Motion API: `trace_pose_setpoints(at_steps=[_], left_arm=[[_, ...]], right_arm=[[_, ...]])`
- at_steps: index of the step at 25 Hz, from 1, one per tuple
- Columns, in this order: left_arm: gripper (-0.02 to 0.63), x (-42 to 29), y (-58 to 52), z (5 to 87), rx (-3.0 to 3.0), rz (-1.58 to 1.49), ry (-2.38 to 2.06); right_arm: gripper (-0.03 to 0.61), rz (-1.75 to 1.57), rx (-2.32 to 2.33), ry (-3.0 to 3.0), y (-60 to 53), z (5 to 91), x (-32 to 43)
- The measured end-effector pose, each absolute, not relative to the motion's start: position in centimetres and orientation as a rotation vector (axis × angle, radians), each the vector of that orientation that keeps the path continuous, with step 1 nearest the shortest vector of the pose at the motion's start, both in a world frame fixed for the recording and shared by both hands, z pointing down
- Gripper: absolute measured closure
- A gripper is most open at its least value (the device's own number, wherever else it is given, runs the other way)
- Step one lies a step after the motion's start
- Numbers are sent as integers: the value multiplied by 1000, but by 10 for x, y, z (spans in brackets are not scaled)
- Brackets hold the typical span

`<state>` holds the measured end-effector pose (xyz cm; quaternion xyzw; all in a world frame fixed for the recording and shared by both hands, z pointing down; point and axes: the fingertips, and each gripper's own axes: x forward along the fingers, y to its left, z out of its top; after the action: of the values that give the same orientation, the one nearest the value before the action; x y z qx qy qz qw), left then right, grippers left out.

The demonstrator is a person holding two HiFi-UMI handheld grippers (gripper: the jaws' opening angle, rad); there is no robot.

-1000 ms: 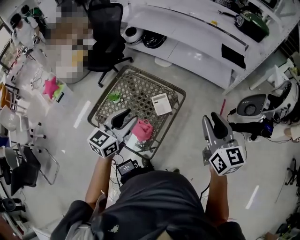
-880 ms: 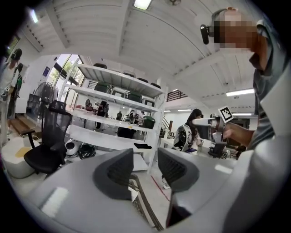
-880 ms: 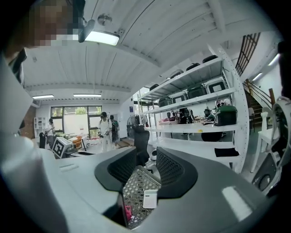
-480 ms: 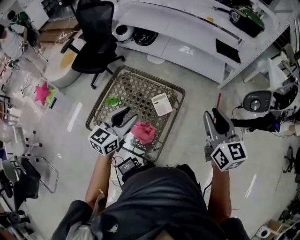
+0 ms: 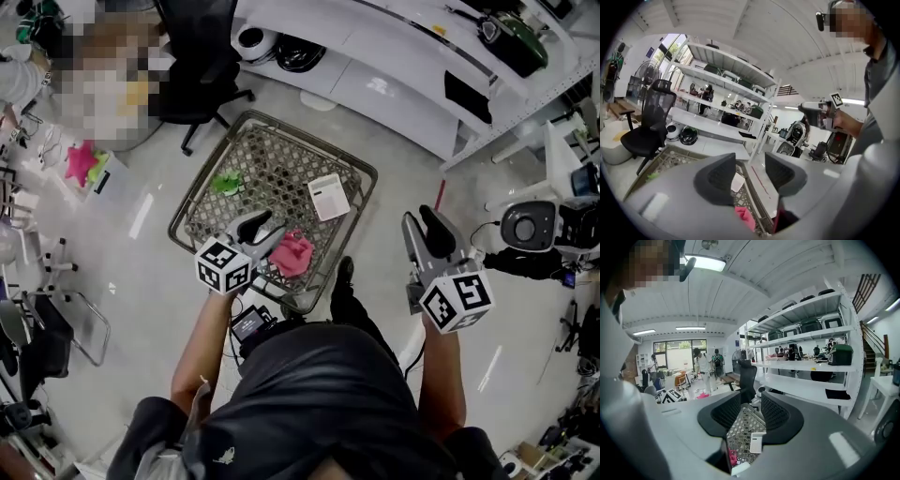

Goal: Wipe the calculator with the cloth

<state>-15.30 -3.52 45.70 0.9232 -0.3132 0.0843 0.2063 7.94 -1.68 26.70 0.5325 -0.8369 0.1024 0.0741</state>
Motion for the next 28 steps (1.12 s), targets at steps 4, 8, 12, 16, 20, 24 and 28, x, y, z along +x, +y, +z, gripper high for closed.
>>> trace_pose_setpoints(at_steps=[4,8,12,16,20,24,28], left_arm=[[382,-148,-32,515,2467,365,-885],[353,-149,-28,576,2311,459,-899],[325,-147,-17,646,2152,576,-887],[308,-142,-2,707,2021,668,-875],[298,-138,8,753,1943,777,-860],[295,-135,12,783,1889,855,-865],[332,-142,10,803,1889,967,-910]], right_arm=[[462,369,1500,-2540,-40,291,78],[462,419,1385,-2567,-74,310,70],[462,442,1293,-2579,-105,322,65],[462,470,1221,-2566,-127,341,66],[462,511,1171,-2540,-141,364,69],[462,548,1136,-2512,-150,382,74],[462,573,1127,-2496,-160,395,79]])
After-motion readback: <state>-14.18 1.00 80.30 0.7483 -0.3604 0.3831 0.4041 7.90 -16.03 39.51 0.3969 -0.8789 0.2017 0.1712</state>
